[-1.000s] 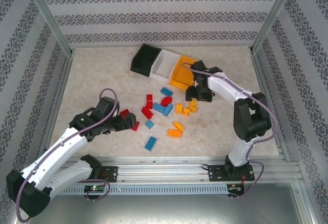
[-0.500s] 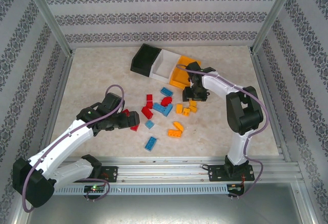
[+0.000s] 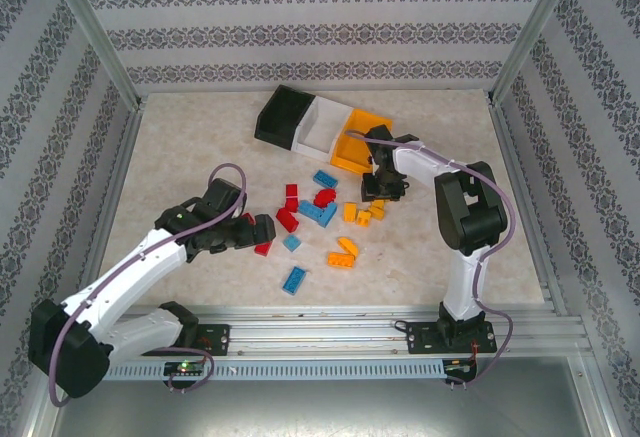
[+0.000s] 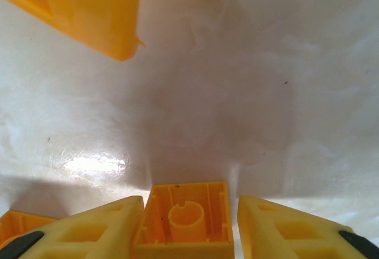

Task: Sort the legos into containers by color

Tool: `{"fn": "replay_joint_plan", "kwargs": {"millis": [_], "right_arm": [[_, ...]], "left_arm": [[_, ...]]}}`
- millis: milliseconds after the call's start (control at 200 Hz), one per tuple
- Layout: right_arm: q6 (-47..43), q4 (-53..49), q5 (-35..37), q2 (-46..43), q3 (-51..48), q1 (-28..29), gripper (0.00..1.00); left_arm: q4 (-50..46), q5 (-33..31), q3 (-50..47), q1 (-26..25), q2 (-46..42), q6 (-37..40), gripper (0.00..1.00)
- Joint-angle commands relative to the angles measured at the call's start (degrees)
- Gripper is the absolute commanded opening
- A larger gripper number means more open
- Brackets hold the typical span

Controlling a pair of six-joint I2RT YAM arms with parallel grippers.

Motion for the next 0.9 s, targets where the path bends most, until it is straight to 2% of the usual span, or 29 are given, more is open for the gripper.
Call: {"fn": "replay_joint_plan", "kwargs": {"millis": [0,65,290,500,605,744,894], "right_arm": [[-0.6,0.4,0.1,-0.1,-1.1,-0.6,0.42],[-0.6,0.0,0.7,-1.2,-1.4,-0.8,0.38],[4.1,-2.2,1.5,-11.9,-4.2,-1.1,0.37],[14.8,-2.0,-6.3,-25.7,-10.0,-1.5,0.37],[18.8,-0.1,-11.4,-29.9,-11.9,-1.7,0.37],[22.6,3.9,-17.9,-32.4,-14.0,-3.2,0.37],[26.3,11.4,-23.4,-33.0,-15.6,-4.5,0.37]], "left_arm": [[2.3,0.3,0.4,0.8,1.9,0.4,1.00],[3.6,1.3,0.8,1.3,3.5,1.2,1.00],[9.9,7.5,5.5,4.7,13.0,5.9,1.00],[20.2,19.6,8.6,6.4,23.1,3.6,1.00],[21.0,24.1,10.7,6.3,27.0,4.8,1.00],[17.1,23.4,14.3,6.4,27.4,8.0,1.00],[17.2,21.7,14.0,6.4,25.5,6.7,1.00]]}}
